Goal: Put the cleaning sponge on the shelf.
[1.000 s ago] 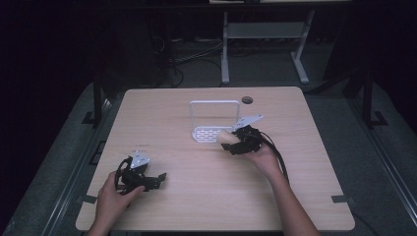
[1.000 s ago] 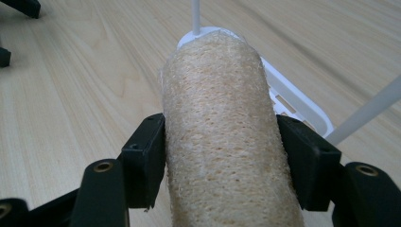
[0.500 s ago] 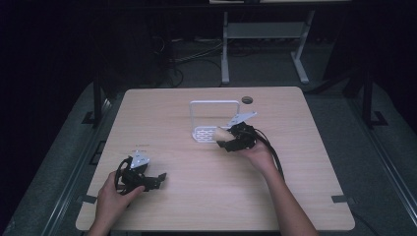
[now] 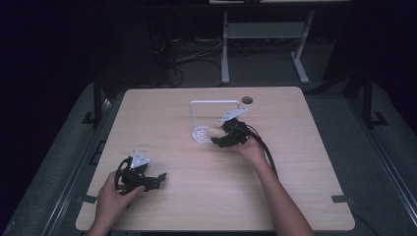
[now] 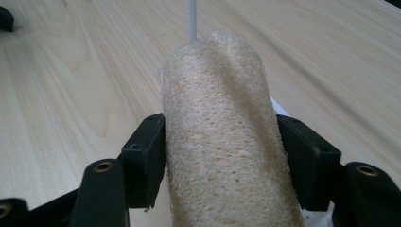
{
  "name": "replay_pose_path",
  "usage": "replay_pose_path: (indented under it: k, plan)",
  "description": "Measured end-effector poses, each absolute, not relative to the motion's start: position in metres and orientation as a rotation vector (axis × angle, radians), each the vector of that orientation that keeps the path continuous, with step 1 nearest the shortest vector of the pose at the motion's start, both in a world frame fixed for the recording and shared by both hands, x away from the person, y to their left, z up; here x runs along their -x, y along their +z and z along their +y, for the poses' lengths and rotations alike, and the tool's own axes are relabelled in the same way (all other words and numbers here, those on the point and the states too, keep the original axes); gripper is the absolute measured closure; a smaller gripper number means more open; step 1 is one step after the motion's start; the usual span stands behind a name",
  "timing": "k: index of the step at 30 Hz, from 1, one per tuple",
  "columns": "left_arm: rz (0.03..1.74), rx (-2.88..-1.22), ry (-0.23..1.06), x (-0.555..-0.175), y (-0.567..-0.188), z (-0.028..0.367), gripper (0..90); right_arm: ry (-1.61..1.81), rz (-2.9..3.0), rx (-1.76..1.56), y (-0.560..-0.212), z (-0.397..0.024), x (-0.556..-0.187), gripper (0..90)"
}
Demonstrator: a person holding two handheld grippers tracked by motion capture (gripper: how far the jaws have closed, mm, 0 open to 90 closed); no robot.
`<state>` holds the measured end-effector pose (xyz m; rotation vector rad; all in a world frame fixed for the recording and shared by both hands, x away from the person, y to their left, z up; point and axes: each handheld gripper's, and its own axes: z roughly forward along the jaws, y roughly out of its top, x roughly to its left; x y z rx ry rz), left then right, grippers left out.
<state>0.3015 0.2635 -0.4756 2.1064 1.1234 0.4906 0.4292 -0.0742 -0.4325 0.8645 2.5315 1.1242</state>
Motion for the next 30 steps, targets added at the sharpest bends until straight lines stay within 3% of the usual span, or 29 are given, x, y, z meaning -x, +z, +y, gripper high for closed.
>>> replay_pose_path:
  k: [30]
  plan:
    - [1.123,-2.107,0.490,-0.302,-0.476,0.263,12.6,1.038,2.542,-0.920,-0.455,-0.050,-0.454,36.9]
